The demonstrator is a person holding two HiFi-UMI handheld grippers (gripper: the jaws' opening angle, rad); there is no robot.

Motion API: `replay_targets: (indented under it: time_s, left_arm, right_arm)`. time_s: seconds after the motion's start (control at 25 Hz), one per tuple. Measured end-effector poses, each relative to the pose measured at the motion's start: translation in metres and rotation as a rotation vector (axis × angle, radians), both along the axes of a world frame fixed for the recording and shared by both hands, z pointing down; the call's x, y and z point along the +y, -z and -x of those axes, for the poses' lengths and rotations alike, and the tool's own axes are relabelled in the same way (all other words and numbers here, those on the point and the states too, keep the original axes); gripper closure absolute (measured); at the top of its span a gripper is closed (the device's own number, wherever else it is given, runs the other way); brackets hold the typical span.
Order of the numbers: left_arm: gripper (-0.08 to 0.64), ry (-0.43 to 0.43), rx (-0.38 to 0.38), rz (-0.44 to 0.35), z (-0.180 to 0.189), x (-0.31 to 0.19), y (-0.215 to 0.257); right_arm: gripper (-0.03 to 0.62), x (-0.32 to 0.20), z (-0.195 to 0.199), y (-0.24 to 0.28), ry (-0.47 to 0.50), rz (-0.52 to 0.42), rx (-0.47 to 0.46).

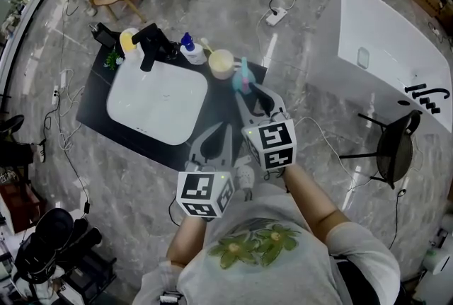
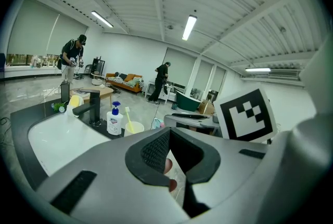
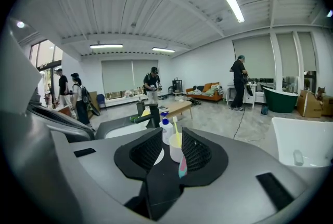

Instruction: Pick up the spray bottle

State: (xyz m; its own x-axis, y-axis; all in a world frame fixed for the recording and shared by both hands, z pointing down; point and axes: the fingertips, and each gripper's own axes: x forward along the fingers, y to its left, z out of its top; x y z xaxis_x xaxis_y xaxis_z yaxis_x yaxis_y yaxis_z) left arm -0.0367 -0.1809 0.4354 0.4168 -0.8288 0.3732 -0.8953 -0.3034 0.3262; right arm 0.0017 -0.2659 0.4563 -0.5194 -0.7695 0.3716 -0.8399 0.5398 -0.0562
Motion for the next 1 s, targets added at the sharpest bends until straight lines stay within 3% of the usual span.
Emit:
replay_targets:
  time_s: [1.0]
  left_arm:
    - [0.551, -0.001, -0.008, 0.026, 0.004, -0.004, -0.008]
  right_arm:
    - [0.463, -0.039, -0.005, -0.053, -0.087, 0.049, 0.050]
